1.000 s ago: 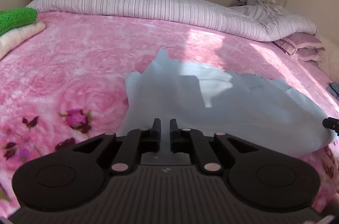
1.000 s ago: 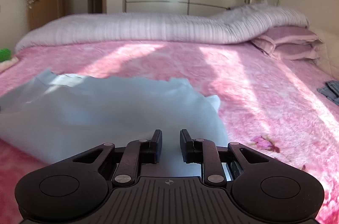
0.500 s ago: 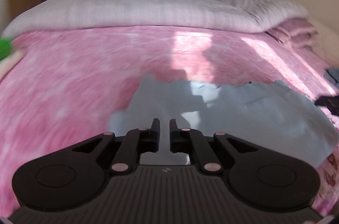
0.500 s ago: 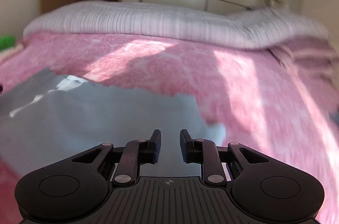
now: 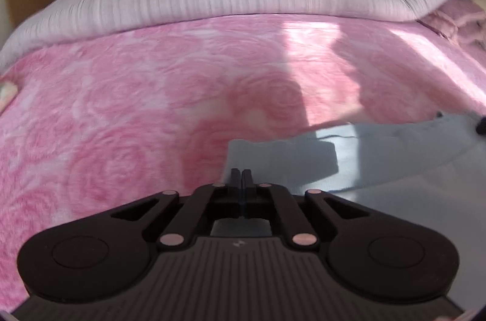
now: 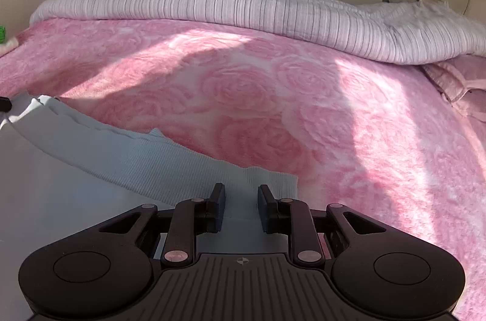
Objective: Fold clothes
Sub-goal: 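Hold the folded edge with the left gripper and smooth it down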
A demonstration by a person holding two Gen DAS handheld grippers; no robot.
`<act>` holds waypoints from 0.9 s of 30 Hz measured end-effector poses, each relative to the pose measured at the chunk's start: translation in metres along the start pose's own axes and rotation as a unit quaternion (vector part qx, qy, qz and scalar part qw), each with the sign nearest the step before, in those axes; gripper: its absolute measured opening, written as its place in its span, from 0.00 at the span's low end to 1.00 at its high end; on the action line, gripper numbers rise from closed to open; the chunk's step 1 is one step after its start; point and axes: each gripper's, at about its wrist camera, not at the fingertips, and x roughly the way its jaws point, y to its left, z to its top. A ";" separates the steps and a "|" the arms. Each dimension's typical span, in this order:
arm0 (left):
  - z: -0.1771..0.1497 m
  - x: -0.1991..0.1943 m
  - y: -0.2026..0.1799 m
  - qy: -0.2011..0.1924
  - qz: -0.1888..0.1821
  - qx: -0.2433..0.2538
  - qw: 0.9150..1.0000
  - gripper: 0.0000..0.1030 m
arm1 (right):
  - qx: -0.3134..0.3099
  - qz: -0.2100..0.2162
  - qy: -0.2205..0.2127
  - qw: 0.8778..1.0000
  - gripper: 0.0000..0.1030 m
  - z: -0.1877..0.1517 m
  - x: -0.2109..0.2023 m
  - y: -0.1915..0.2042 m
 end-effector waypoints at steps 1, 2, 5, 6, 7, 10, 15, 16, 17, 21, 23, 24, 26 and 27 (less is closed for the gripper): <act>0.001 -0.008 0.003 -0.002 -0.002 -0.012 1.000 0.03 | -0.003 -0.014 0.000 1.000 0.21 0.002 -0.009 0.003; 0.001 -0.020 0.005 -0.006 -0.001 -0.016 1.000 0.04 | -0.007 -0.028 -0.001 1.000 0.21 0.004 -0.017 0.006; -0.008 -0.063 0.004 -0.018 -0.004 -0.022 1.000 0.04 | 0.000 -0.040 -0.019 0.999 0.21 0.001 -0.061 0.014; -0.014 -0.077 0.002 -0.019 -0.014 -0.023 0.999 0.04 | 0.011 -0.030 -0.025 0.999 0.21 -0.003 -0.078 0.017; -0.022 -0.091 -0.001 -0.020 -0.022 -0.026 0.999 0.04 | 0.023 -0.018 -0.029 0.999 0.21 -0.009 -0.096 0.021; -0.057 -0.126 -0.013 -0.015 -0.026 -0.023 0.999 0.05 | 0.049 -0.009 -0.030 0.998 0.21 -0.042 -0.137 0.037; -0.115 -0.141 -0.014 -0.007 0.003 -0.044 0.999 0.08 | 0.089 -0.058 0.002 0.994 0.21 -0.108 -0.155 0.050; -0.117 -0.144 -0.014 -0.012 0.006 -0.049 0.999 0.07 | 0.091 -0.052 -0.014 0.994 0.21 -0.118 -0.155 0.049; -0.115 -0.148 -0.015 -0.009 0.011 -0.051 0.999 0.07 | 0.095 -0.055 -0.017 0.994 0.21 -0.117 -0.158 0.050; -0.107 -0.171 -0.026 -0.025 0.014 -0.043 0.999 0.08 | 0.108 -0.083 -0.031 0.990 0.21 -0.105 -0.179 0.057; -0.110 -0.171 -0.029 -0.017 0.017 -0.043 0.999 0.08 | 0.120 -0.090 -0.052 0.987 0.21 -0.108 -0.191 0.059; -0.113 -0.169 -0.030 -0.008 0.022 -0.045 0.999 0.08 | 0.123 -0.097 -0.034 0.987 0.21 -0.112 -0.184 0.058; -0.116 -0.167 -0.032 0.003 0.030 -0.049 0.998 0.08 | 0.129 -0.111 0.001 0.985 0.21 -0.121 -0.171 0.055; -0.118 -0.166 -0.033 0.008 0.034 -0.050 0.998 0.08 | 0.132 -0.110 -0.008 0.985 0.21 -0.127 -0.171 0.056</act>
